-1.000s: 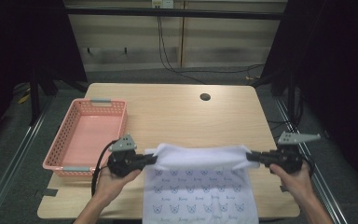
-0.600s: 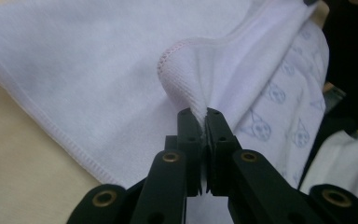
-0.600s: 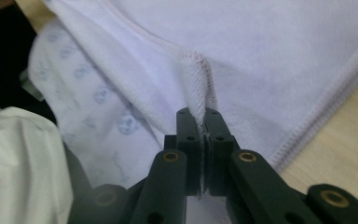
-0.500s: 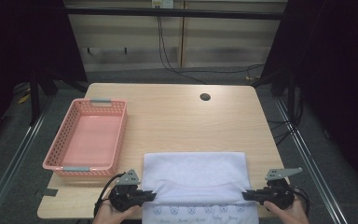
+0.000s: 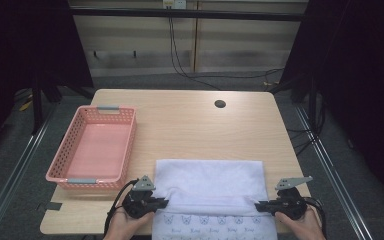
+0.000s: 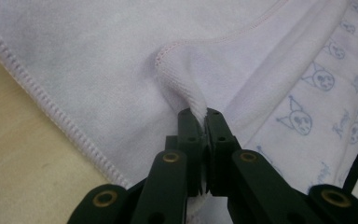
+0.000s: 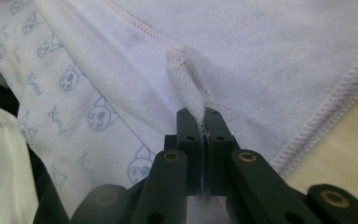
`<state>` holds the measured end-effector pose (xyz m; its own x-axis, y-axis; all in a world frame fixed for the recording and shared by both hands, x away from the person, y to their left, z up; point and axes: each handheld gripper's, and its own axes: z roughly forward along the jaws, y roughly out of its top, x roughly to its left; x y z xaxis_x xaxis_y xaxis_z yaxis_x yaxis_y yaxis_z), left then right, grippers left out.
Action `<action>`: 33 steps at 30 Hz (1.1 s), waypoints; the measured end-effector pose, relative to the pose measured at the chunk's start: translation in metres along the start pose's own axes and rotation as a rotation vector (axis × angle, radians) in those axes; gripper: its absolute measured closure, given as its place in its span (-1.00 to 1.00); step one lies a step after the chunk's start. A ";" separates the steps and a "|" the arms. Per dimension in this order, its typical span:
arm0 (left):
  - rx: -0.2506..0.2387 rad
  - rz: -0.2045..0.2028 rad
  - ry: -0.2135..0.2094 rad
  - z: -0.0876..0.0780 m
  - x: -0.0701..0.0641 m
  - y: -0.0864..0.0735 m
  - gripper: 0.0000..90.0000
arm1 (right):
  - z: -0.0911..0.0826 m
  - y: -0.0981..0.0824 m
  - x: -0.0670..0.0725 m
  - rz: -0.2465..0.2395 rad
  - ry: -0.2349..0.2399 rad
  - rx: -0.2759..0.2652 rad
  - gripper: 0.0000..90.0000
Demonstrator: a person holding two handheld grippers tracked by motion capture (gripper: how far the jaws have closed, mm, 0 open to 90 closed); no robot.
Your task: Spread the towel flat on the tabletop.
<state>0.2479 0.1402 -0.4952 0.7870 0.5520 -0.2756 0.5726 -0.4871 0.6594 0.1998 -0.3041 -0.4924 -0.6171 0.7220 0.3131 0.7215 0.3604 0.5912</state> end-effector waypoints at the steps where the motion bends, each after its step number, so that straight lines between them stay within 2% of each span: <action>1: 0.004 0.008 0.016 0.001 0.001 0.002 0.94 | 0.001 0.002 -0.001 -0.001 -0.004 0.003 0.95; 4: 0.009 0.021 0.042 0.005 0.005 0.010 0.94 | 0.003 0.007 -0.004 0.002 -0.022 0.000 0.95; 9: 0.003 0.016 0.073 0.013 0.015 0.023 0.94 | 0.008 0.016 -0.014 0.017 -0.049 -0.022 0.95; 10: 0.011 0.020 0.078 0.015 0.018 0.026 0.94 | 0.009 0.018 -0.016 0.029 -0.056 -0.026 0.95; 12: 0.005 -0.017 0.074 0.018 0.026 0.032 0.94 | 0.011 0.023 -0.021 0.031 -0.067 -0.032 0.95; 13: 0.002 -0.022 0.080 0.020 0.030 0.035 0.94 | 0.013 0.026 -0.024 0.037 -0.077 -0.039 0.95; 17: 0.015 -0.014 0.116 0.027 0.041 0.050 0.94 | 0.019 0.039 -0.034 0.031 -0.106 -0.048 0.95; 19: 0.006 -0.019 0.138 0.031 0.046 0.056 0.94 | 0.022 0.045 -0.039 0.047 -0.113 -0.047 0.95; 20: 0.011 -0.009 0.141 0.033 0.050 0.059 0.94 | 0.023 0.048 -0.042 0.045 -0.114 -0.049 0.95; 23: 0.016 -0.019 0.155 0.038 0.061 0.070 0.94 | 0.027 0.054 -0.052 0.058 -0.122 -0.067 0.95; 25: 0.010 -0.029 0.180 0.043 0.066 0.077 0.94 | 0.029 0.061 -0.057 0.061 -0.134 -0.067 0.95; 28: 0.024 -0.003 0.218 0.049 0.073 0.089 0.94 | 0.034 0.072 -0.067 0.071 -0.154 -0.066 0.95; 29: 0.027 0.006 0.216 0.051 0.077 0.092 0.94 | 0.035 0.075 -0.071 0.078 -0.156 -0.068 0.95; 30: 0.012 -0.016 0.215 0.053 0.082 0.094 0.94 | 0.037 0.079 -0.074 0.079 -0.168 -0.069 0.95; 32: 0.002 -0.035 0.221 0.056 0.090 0.100 0.94 | 0.041 0.088 -0.082 0.080 -0.175 -0.073 0.95; 33: 0.009 -0.013 0.239 0.057 0.094 0.104 0.94 | 0.043 0.091 -0.085 0.081 -0.183 -0.077 0.95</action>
<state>0.3944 0.1029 -0.4929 0.7032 0.7025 -0.1096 0.5854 -0.4846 0.6500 0.3318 -0.3074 -0.4968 -0.4860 0.8443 0.2255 0.7358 0.2561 0.6269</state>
